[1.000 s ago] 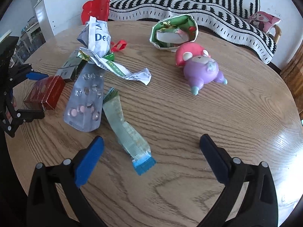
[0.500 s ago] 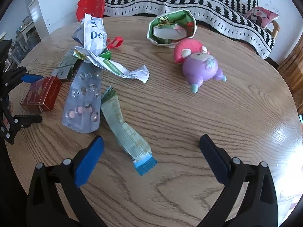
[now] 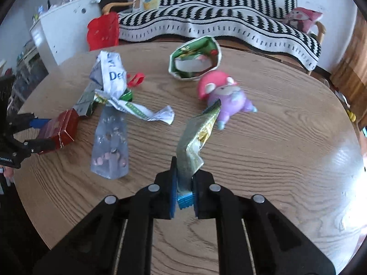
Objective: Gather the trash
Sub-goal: 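Grasp the red Golden Leaf box with the left tool while the right tool grasps the foil wrapper, then carry both items over the black bin and open both tools to drop them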
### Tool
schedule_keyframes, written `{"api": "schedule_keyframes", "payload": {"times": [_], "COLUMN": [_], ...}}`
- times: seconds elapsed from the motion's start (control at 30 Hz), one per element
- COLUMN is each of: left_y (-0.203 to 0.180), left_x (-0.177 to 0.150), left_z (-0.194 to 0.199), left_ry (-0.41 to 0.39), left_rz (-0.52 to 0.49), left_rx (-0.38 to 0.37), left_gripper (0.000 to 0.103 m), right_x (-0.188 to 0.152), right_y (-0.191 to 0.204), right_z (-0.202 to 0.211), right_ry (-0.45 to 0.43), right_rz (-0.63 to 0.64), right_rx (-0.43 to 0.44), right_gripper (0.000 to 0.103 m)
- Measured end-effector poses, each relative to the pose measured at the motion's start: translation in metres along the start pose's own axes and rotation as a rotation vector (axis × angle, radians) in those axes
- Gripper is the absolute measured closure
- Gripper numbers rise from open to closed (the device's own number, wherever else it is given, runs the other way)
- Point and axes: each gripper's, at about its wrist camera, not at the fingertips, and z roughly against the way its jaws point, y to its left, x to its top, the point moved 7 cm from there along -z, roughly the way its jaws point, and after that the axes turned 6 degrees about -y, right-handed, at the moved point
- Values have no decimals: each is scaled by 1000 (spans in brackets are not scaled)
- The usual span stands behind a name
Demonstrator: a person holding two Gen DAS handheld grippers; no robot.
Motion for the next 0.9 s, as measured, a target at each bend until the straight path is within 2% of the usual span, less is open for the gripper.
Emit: {"api": "schedule_keyframes", "payload": {"times": [0.2, 0.33, 0.43, 0.5, 0.57, 0.7, 0.77, 0.9], "left_y": [-16, -41, -76, -112, -156, -260, -312, -412], "left_x": [6, 15, 20, 25, 34, 42, 35, -1], "left_z": [17, 21, 24, 23, 22, 20, 14, -8], "left_ry": [-74, -96, -116, -114, -115, -99, -74, 44], "left_rz": [22, -20, -87, -166, -232, -372, -435, -553], "left_rx": [-14, 18, 19, 7, -39, -172, -238, -356], "left_gripper": [32, 32, 32, 32, 32, 32, 32, 32], "right_x": [-2, 3, 3, -2, -19, -74, -104, -175], "right_y": [-4, -6, -19, -34, -62, -129, -159, -205], "right_z": [11, 30, 57, 81, 110, 177, 213, 273], "right_ry": [-28, -80, -121, -161, -187, -217, -234, -228], "right_rz": [-6, -51, -104, -158, -213, -313, -356, -443], "right_rx": [-21, 5, 26, 38, 29, -35, -69, -113], "right_gripper": [92, 92, 92, 92, 92, 92, 92, 92]}}
